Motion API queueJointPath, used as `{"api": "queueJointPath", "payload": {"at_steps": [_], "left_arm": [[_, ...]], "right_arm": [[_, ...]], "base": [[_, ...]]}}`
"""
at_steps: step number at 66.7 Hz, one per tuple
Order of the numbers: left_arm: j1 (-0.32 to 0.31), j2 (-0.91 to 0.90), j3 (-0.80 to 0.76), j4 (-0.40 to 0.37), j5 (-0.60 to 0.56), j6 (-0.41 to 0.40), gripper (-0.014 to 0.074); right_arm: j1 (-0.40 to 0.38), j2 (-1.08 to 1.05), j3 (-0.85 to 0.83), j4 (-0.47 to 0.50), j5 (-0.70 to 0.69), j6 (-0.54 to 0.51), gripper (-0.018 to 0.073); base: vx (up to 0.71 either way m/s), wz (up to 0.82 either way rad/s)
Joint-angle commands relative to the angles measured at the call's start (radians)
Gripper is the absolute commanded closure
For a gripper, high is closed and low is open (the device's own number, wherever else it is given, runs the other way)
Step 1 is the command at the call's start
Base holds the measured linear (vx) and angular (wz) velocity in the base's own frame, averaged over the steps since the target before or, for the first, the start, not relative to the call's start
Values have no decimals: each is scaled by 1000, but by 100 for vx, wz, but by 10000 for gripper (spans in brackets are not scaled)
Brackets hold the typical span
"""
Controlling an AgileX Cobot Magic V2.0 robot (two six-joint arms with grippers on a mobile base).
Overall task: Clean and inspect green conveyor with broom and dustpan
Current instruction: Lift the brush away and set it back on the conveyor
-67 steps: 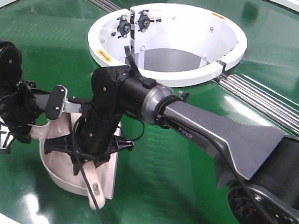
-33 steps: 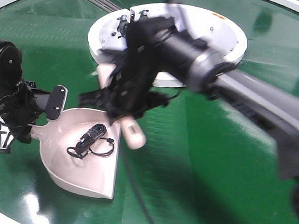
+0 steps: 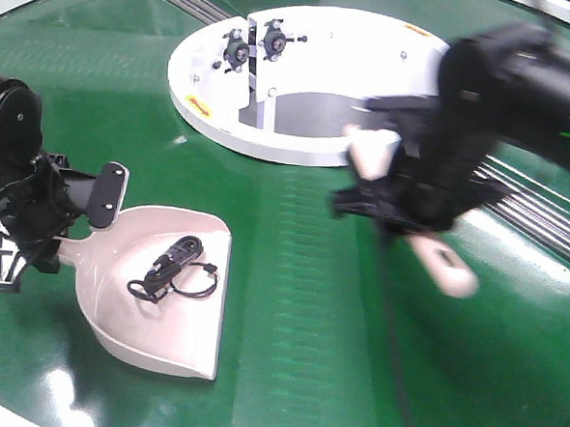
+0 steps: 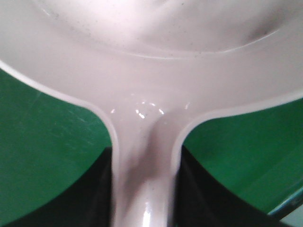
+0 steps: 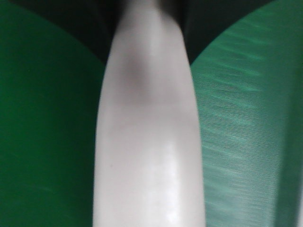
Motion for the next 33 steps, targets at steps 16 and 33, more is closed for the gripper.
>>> {"api": "queueJointPath", "payload": {"at_steps": [16,33], "left_arm": [[-11,-50,-27,-15,-4,-3,604],[-11,-50,-27,-15,-4,-3,604]], "right_arm": [[-265,-158,264,118,-139,-267,561],[-368,-158,406,203,-257,-326,561]], "base": [[0,0],[0,0]]}}
